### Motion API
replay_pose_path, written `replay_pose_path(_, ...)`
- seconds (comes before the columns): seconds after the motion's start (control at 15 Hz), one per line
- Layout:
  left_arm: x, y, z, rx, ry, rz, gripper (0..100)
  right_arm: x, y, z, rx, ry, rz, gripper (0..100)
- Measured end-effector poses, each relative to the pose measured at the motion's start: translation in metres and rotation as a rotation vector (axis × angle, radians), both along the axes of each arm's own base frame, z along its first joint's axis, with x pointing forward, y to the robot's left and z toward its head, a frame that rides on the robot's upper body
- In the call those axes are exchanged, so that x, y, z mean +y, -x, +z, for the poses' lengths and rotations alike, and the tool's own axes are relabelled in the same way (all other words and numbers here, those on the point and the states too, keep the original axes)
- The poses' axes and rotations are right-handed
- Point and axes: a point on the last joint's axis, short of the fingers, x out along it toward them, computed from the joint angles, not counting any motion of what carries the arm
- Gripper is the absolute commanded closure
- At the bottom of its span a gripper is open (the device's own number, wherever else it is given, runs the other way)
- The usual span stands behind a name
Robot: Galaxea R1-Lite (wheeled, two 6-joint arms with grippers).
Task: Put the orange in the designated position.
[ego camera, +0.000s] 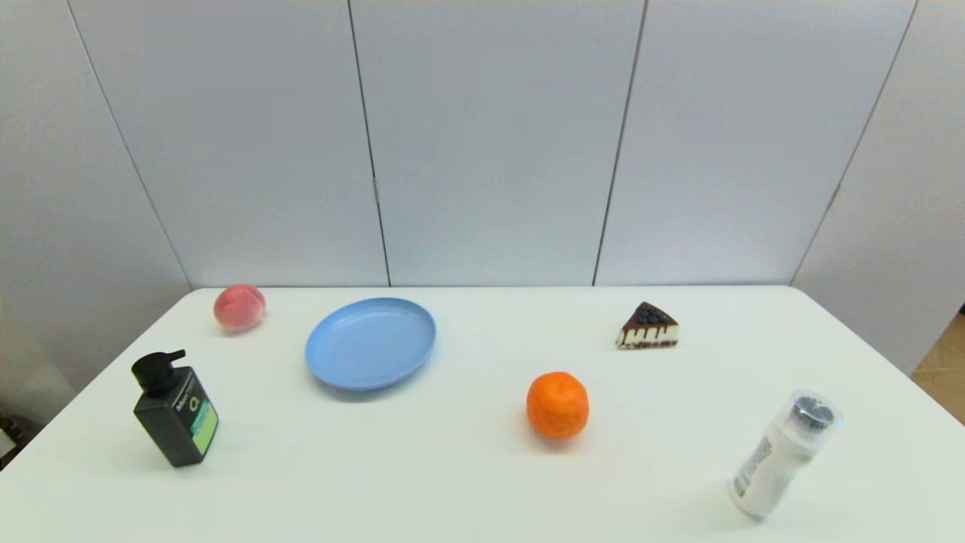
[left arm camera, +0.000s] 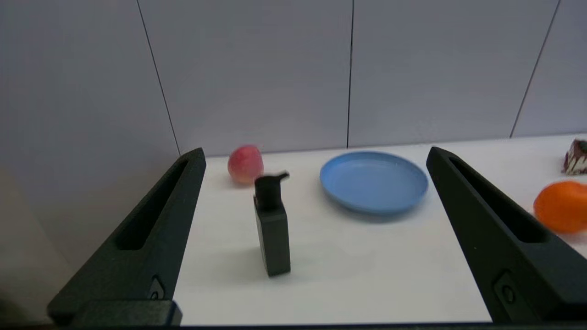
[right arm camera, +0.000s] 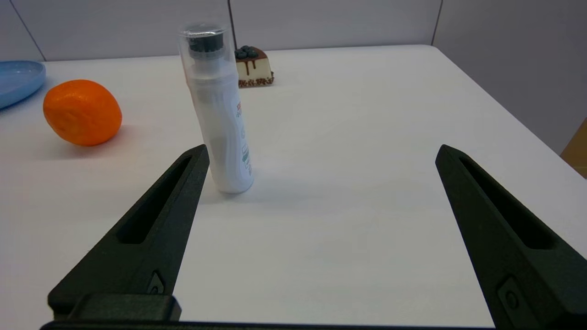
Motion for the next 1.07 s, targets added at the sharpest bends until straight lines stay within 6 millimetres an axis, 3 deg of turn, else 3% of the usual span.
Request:
replay_pose_path(0.27,-0.001,-0.035,0.052,0.056,0.011,-0.042,0,0.000,0.000,0.000,0.000,0.001,0.000,0)
replay_pose_path(0.53,-0.008,-0.089,0.087,0.181,0.006,-0.270,0,0.000,0.000,0.000,0.000,0.000,0.000,0)
replay_pose_path(0.8,-0.034,-0.151,0.100,0.311,-0.009,-0.536,0,0.000,0.000,0.000,0.000,0.000,0.000,0)
replay_pose_path(1.07,-0.080,-0.212,0.092,0.464,-0.025,-0.699,0,0.000,0.000,0.000,0.000,0.000,0.000,0)
